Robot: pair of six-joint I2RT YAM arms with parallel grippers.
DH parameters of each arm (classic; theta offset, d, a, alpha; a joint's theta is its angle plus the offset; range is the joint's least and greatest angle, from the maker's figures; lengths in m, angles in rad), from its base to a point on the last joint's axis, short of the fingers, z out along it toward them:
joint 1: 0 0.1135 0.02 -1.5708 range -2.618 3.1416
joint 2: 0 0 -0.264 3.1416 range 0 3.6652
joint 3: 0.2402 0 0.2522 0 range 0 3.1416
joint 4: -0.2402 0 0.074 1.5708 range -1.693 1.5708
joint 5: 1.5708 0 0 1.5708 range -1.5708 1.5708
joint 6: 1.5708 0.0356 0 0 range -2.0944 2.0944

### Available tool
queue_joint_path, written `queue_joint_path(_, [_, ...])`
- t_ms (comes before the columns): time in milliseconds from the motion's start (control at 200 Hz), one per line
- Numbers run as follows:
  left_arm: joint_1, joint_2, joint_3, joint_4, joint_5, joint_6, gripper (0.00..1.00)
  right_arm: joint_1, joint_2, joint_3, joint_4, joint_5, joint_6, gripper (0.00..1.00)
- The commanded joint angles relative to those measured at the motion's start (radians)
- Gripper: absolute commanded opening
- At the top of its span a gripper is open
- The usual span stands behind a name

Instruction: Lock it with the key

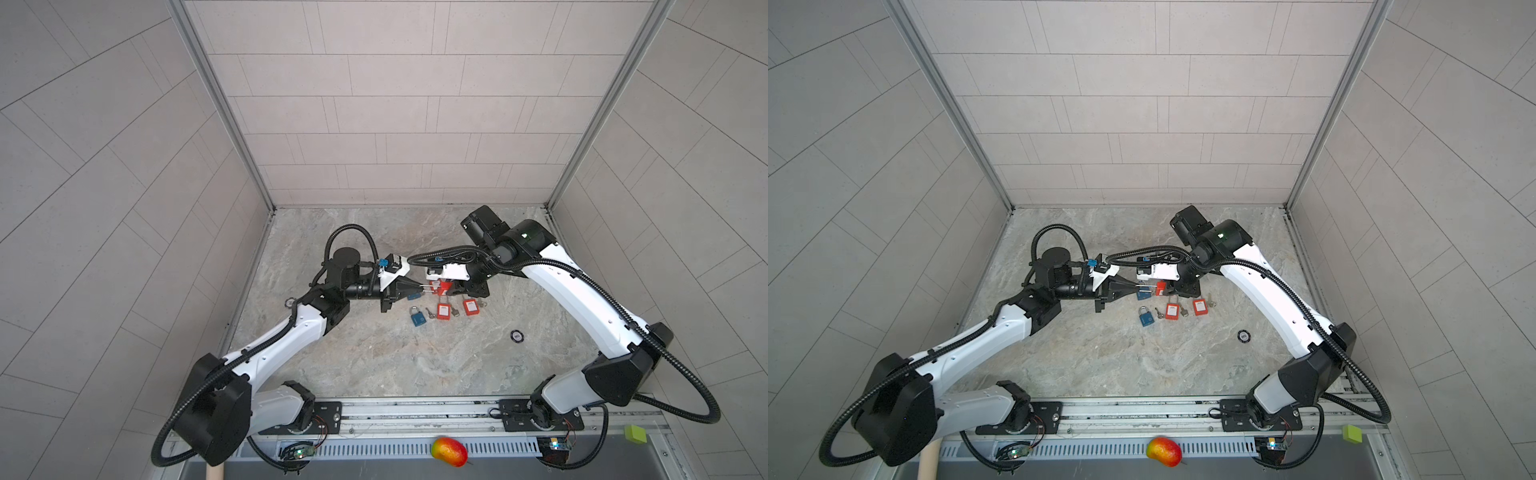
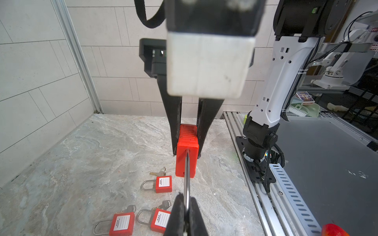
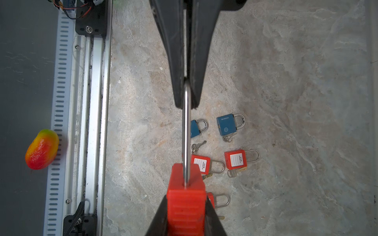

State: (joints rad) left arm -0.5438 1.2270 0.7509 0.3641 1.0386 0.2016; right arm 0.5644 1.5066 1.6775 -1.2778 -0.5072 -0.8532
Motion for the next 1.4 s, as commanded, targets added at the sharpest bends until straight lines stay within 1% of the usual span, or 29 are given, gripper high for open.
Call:
queue_joint_path(0, [-0.032, 0.009, -0.002, 0.05, 0.005, 0.031, 0.0, 0.005, 0.003, 0.033, 0.012, -0.096, 0.0, 0.11])
queue_joint_path(165, [-0.079, 0.024, -0.01, 0.089, -0.033, 0.027, 0.0, 0.006, 0.006, 0.048, 0.058, -0.141, 0.009, 0.1])
queue_joint_path(200, [-0.085, 0.031, -0.014, 0.109, -0.034, 0.003, 0.0, 0.006, 0.006, 0.046, 0.072, -0.146, 0.011, 0.1])
queue_joint_path(330, [-0.091, 0.064, -0.043, 0.27, -0.046, -0.119, 0.0, 0.014, 0.003, 0.032, 0.117, -0.134, 0.006, 0.09])
queue_joint_path(425, [-0.103, 0.082, -0.048, 0.3, -0.053, -0.131, 0.0, 0.019, 0.0, 0.018, 0.164, -0.149, 0.025, 0.1])
queue_joint_path(485, [-0.105, 0.083, -0.046, 0.305, -0.058, -0.124, 0.0, 0.022, 0.0, 0.016, 0.175, -0.144, 0.027, 0.15])
queue_joint_path(550, [-0.104, 0.082, -0.042, 0.305, -0.064, -0.114, 0.0, 0.022, -0.003, 0.021, 0.15, -0.108, 0.019, 0.21])
queue_joint_path(600, [-0.1, 0.081, -0.037, 0.303, -0.064, -0.106, 0.0, 0.021, -0.01, 0.022, 0.13, -0.071, 0.016, 0.32])
queue_joint_path(670, [-0.094, 0.081, -0.029, 0.3, -0.06, -0.101, 0.0, 0.014, -0.031, 0.018, 0.087, -0.029, 0.005, 0.43])
queue_joint_path(720, [-0.087, 0.081, -0.027, 0.304, -0.059, -0.1, 0.0, 0.006, -0.052, 0.011, 0.072, 0.0, 0.016, 0.49])
queue_joint_path(806, [-0.076, 0.08, -0.025, 0.312, -0.054, -0.1, 0.0, -0.015, -0.108, -0.019, 0.061, 0.018, 0.041, 0.53])
queue_joint_path(941, [-0.07, 0.081, -0.016, 0.311, -0.033, -0.102, 0.0, -0.054, -0.195, -0.063, 0.055, 0.032, 0.094, 0.55])
queue_joint_path(1171, [-0.07, 0.086, 0.004, 0.306, -0.004, -0.103, 0.0, -0.116, -0.261, -0.115, 0.005, 0.089, 0.124, 0.54])
queue_joint_path(1271, [-0.071, 0.082, 0.01, 0.303, 0.005, -0.105, 0.0, -0.135, -0.261, -0.149, -0.008, 0.113, 0.117, 0.51])
queue_joint_path(1396, [-0.07, 0.08, 0.018, 0.295, 0.014, -0.107, 0.0, -0.137, -0.242, -0.174, 0.024, 0.116, 0.136, 0.43])
